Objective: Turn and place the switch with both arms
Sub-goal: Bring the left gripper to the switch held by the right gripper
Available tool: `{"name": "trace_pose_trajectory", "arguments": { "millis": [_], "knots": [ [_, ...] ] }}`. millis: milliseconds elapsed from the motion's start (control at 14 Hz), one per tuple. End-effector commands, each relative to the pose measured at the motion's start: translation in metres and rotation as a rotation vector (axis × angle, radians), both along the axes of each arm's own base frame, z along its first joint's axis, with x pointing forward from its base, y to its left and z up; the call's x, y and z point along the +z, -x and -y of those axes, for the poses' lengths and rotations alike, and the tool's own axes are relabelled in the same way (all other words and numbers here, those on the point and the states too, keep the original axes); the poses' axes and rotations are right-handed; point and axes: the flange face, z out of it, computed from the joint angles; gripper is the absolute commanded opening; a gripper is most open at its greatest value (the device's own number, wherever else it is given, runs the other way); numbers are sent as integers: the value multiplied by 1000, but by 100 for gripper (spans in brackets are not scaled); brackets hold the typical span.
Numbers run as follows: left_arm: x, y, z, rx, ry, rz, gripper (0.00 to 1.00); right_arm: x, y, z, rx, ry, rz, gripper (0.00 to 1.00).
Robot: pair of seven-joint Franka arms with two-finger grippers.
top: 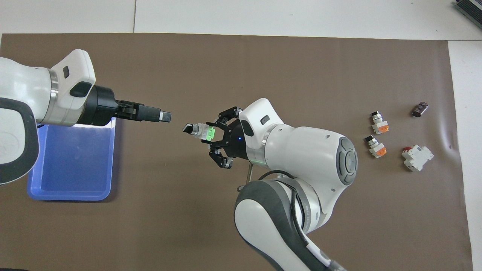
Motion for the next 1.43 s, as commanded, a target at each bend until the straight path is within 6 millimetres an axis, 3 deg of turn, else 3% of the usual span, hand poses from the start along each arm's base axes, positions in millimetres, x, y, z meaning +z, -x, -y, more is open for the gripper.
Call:
{"name": "trace_pose_trajectory", "arguments": {
  "millis": [0,287,932,1362],
  "knots": [
    [-13,5,-2,-44,72,26,56,2,2,0,-26,-11,-3,0],
    [-19,7,7,-75,79,23,53,3,1,1,-33,-13,5,0],
    [-20,16,36,-146,78,47,35,3,1,1,-34,-13,4,0],
    [-21,18,40,-161,74,57,34,3,1,1,-45,-17,-4,0]
  ]
}}
